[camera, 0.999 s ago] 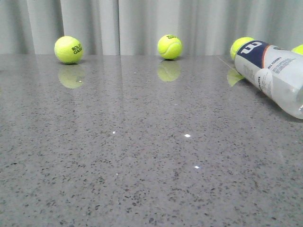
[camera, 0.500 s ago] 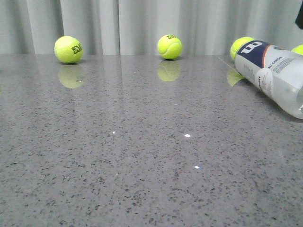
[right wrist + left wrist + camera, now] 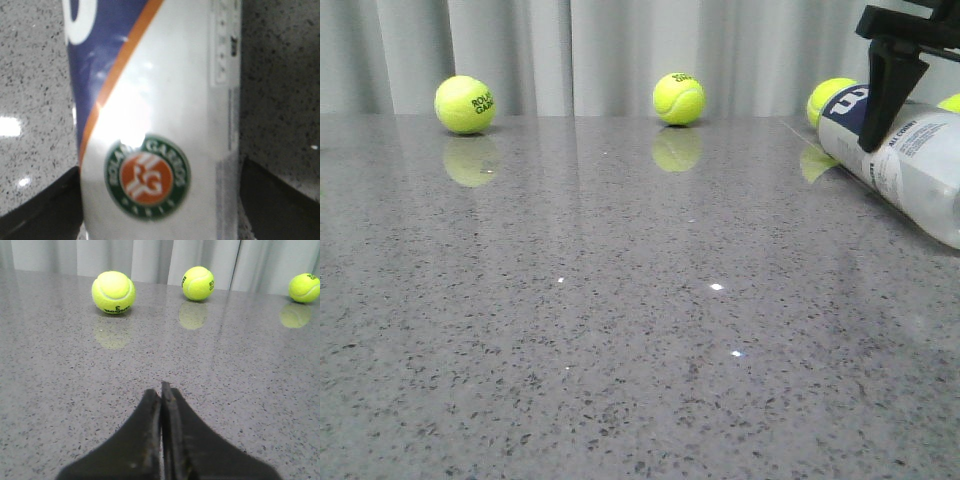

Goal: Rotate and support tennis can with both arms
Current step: 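Lower the right gripper onto the middle of the lying Wilson can and grasp it, then lift the can with the right gripper and swing it crosswise in front of the robot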

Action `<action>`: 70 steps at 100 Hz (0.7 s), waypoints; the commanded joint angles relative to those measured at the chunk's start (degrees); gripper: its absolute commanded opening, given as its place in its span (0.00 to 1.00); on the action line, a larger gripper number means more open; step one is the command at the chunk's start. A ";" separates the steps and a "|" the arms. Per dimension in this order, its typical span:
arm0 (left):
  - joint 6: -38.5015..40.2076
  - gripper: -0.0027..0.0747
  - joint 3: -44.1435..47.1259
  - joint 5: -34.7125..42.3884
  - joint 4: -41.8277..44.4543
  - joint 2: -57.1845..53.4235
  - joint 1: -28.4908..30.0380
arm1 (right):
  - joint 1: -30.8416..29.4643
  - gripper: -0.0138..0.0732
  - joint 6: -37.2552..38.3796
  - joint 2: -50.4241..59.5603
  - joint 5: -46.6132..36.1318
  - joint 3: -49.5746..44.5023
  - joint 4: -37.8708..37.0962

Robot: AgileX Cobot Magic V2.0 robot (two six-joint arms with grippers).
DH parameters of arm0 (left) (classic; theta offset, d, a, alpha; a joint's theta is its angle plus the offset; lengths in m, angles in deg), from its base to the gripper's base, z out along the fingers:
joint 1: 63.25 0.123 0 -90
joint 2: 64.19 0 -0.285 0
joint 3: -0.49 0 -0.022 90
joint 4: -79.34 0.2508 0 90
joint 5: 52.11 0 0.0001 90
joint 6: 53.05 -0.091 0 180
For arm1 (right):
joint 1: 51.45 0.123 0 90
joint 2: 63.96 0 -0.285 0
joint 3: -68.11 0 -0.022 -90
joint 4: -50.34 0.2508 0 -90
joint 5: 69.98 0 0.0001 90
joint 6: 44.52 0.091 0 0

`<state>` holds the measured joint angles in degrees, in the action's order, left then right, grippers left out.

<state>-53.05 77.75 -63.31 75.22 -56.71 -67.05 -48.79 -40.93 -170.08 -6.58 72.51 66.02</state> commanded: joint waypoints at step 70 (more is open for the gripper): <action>0.68 0.01 2.57 4.34 -0.52 -1.95 0.05 | 17.68 0.34 -45.53 3.45 -2.42 10.94 -0.18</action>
<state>-53.05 77.75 -63.31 75.22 -56.71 -67.05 -34.39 -73.94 -169.67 -6.98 81.50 65.89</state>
